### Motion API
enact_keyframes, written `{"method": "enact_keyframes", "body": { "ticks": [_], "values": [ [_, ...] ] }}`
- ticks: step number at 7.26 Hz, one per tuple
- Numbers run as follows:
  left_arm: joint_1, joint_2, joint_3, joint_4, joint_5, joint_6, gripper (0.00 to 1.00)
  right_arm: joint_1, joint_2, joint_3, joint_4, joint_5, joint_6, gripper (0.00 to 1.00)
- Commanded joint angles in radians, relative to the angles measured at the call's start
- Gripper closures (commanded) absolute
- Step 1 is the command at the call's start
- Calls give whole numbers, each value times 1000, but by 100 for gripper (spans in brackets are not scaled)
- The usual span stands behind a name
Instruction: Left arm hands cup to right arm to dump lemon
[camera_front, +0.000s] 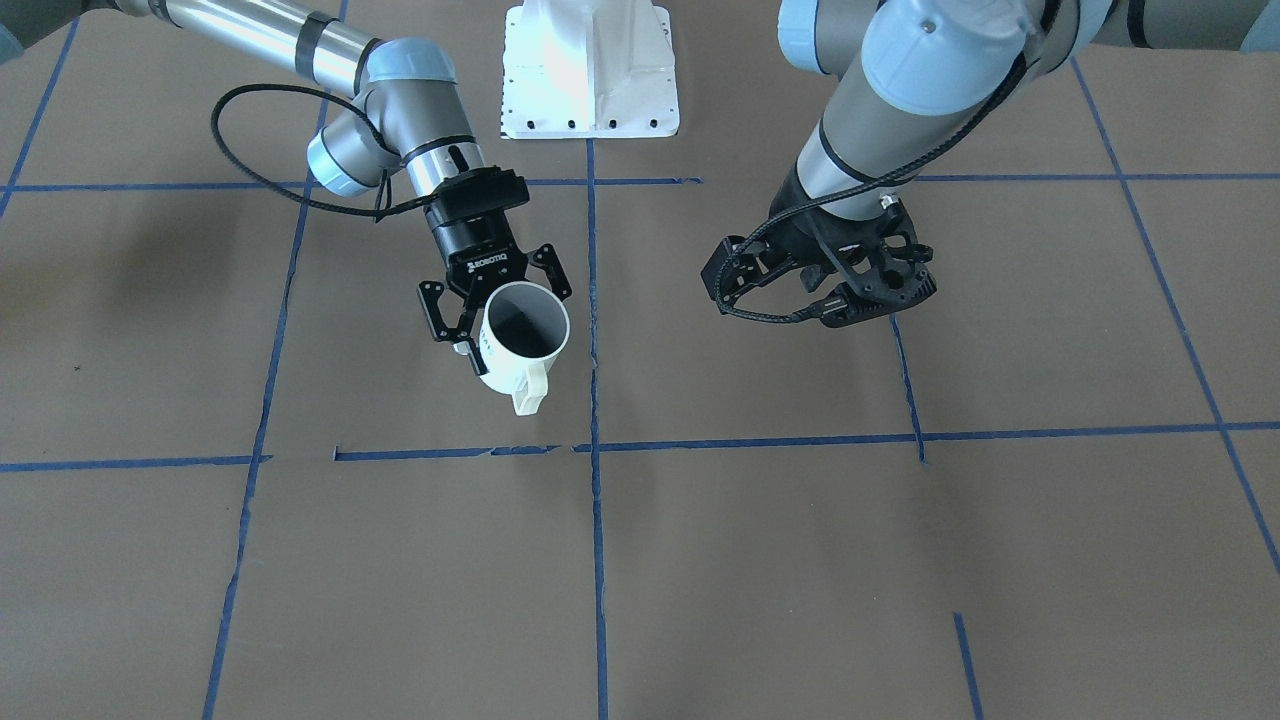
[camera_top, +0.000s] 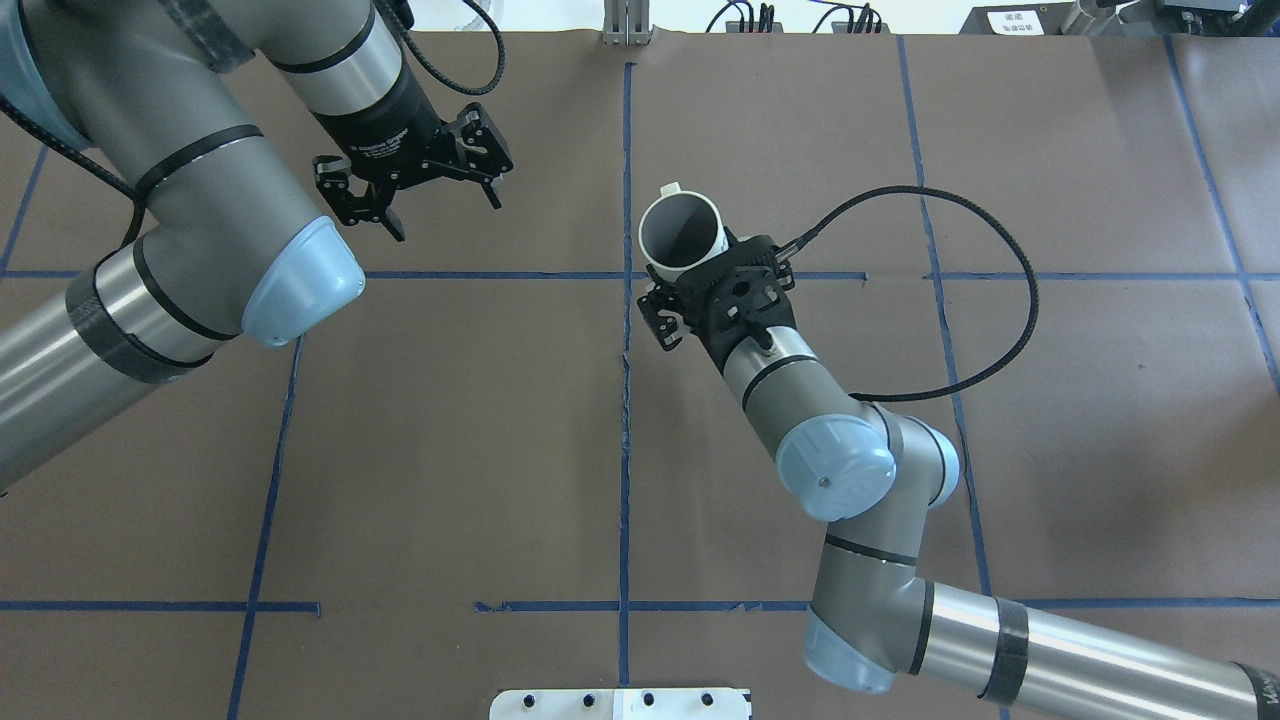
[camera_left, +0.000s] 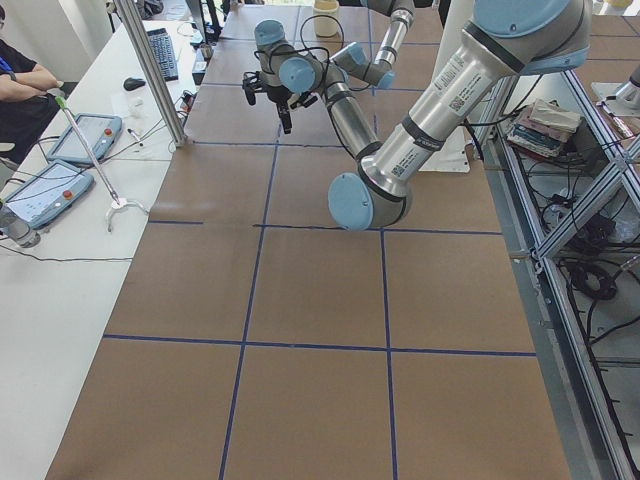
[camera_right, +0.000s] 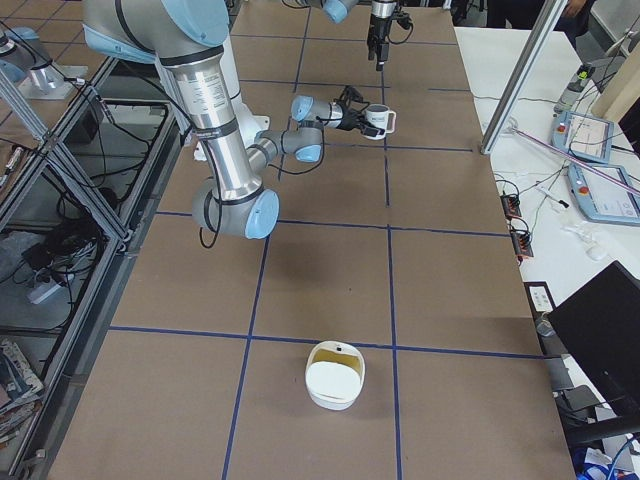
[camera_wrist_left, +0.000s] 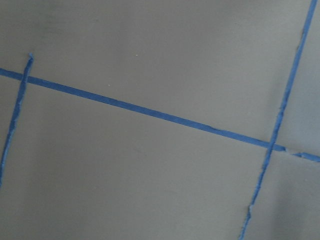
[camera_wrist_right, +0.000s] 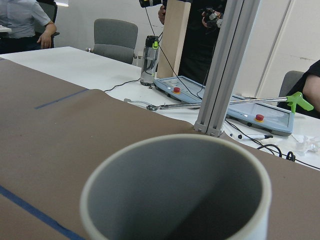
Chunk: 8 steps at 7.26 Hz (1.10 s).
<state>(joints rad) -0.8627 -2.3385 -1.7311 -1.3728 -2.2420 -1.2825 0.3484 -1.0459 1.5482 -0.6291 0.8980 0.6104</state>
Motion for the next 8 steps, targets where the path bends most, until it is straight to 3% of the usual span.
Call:
{"method": "enact_keyframes", "body": {
  "ticks": [1,5,8],
  "values": [
    [37,-18,7,-46,-4,-47,4,-45,49,-3,-59,-39,6,60],
    [89,-35,21,-110,-4,-93,8,-55,95,-8,-66,-37,66,60],
    [109,-38,21,-111,-4,-119,22,-66,96,-8,-69,-36,85,59]
  ]
}}
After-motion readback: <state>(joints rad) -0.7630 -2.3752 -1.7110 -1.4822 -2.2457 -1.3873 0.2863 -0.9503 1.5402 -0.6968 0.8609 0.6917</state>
